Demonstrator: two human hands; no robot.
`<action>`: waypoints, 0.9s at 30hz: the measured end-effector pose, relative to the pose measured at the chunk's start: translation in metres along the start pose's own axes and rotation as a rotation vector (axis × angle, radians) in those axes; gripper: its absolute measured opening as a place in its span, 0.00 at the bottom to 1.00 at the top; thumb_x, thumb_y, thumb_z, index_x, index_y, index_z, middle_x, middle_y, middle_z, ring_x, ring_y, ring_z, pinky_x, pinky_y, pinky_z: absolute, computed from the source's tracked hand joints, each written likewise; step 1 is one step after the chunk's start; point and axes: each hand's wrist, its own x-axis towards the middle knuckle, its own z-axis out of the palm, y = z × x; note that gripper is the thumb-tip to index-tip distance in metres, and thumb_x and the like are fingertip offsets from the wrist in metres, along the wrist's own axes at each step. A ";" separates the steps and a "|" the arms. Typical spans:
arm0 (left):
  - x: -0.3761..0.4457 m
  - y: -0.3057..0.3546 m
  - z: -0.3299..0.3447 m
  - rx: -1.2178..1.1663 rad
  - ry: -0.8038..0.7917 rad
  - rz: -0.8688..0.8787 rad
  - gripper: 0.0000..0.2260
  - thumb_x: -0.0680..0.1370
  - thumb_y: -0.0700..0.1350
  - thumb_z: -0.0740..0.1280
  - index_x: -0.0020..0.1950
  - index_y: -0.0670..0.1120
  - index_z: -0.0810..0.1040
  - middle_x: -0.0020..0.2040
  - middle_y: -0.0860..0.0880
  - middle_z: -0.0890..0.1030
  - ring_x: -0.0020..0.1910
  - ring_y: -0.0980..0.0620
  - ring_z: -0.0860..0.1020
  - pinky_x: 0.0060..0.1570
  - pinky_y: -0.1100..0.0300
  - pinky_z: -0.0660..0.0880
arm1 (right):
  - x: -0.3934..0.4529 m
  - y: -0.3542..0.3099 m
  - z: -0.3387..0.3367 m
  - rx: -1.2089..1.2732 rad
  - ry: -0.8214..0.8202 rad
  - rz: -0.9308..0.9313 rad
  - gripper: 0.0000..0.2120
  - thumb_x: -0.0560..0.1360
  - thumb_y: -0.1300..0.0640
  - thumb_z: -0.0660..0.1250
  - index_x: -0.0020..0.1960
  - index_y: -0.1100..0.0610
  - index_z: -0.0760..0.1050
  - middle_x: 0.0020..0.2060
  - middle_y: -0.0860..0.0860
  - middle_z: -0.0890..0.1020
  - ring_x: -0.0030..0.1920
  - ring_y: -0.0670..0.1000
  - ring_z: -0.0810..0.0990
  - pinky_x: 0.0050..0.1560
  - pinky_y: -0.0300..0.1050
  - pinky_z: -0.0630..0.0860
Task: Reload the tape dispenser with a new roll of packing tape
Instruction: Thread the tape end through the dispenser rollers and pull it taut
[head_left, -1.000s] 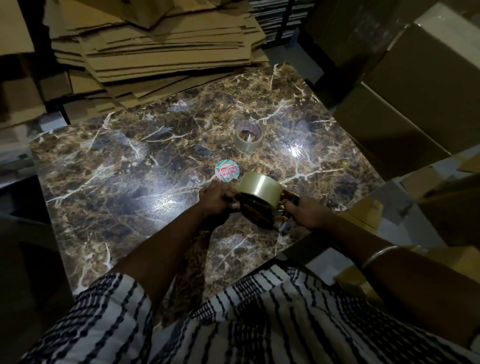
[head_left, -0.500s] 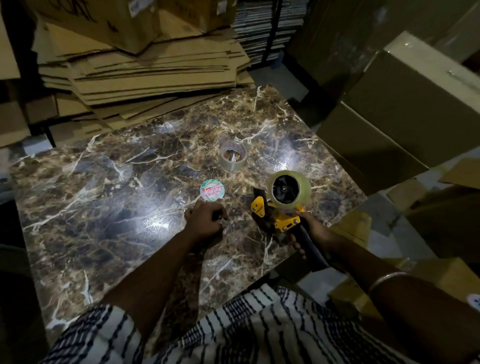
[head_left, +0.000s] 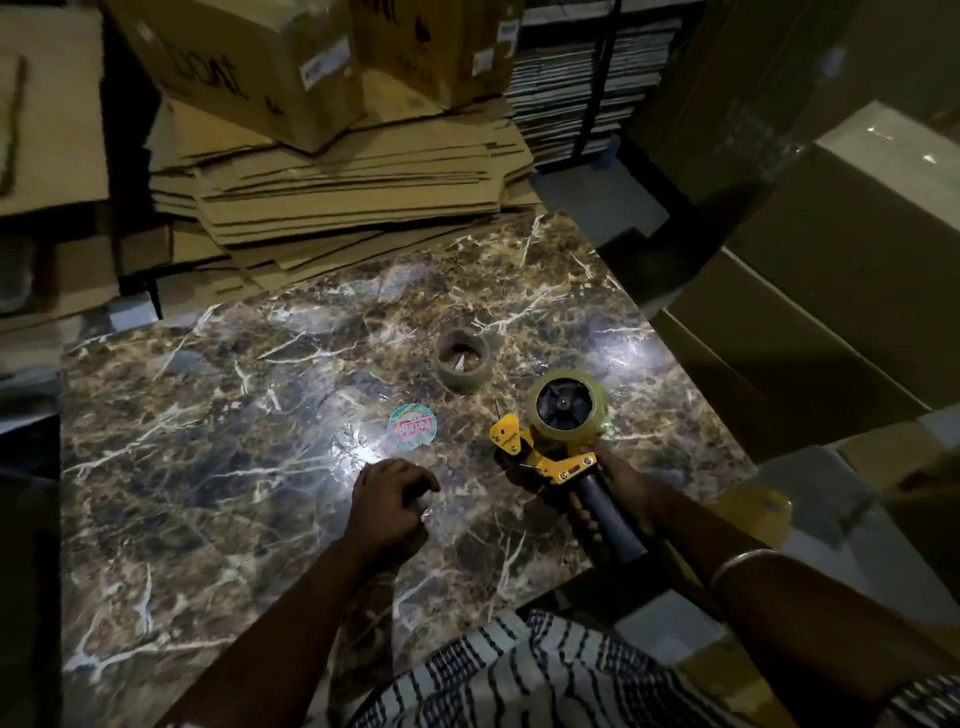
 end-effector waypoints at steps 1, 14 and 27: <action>0.000 0.001 0.001 0.008 -0.002 -0.020 0.17 0.57 0.45 0.75 0.44 0.57 0.82 0.36 0.59 0.77 0.41 0.54 0.78 0.43 0.57 0.72 | 0.010 -0.001 -0.014 0.002 0.019 0.012 0.35 0.45 0.33 0.80 0.35 0.60 0.77 0.26 0.54 0.74 0.25 0.53 0.69 0.32 0.43 0.65; -0.007 0.043 0.021 0.013 0.178 -0.291 0.13 0.64 0.40 0.64 0.42 0.52 0.84 0.41 0.49 0.79 0.44 0.44 0.79 0.43 0.54 0.73 | 0.097 0.011 -0.093 -0.131 0.275 -0.115 0.25 0.77 0.39 0.64 0.43 0.62 0.84 0.45 0.61 0.78 0.45 0.63 0.75 0.53 0.58 0.74; -0.003 0.051 0.006 0.000 -0.044 -0.411 0.11 0.66 0.45 0.63 0.42 0.58 0.80 0.41 0.53 0.75 0.48 0.47 0.77 0.49 0.53 0.75 | 0.025 -0.031 -0.018 -0.951 1.075 -0.630 0.07 0.77 0.58 0.65 0.49 0.63 0.77 0.40 0.61 0.81 0.40 0.61 0.81 0.37 0.48 0.72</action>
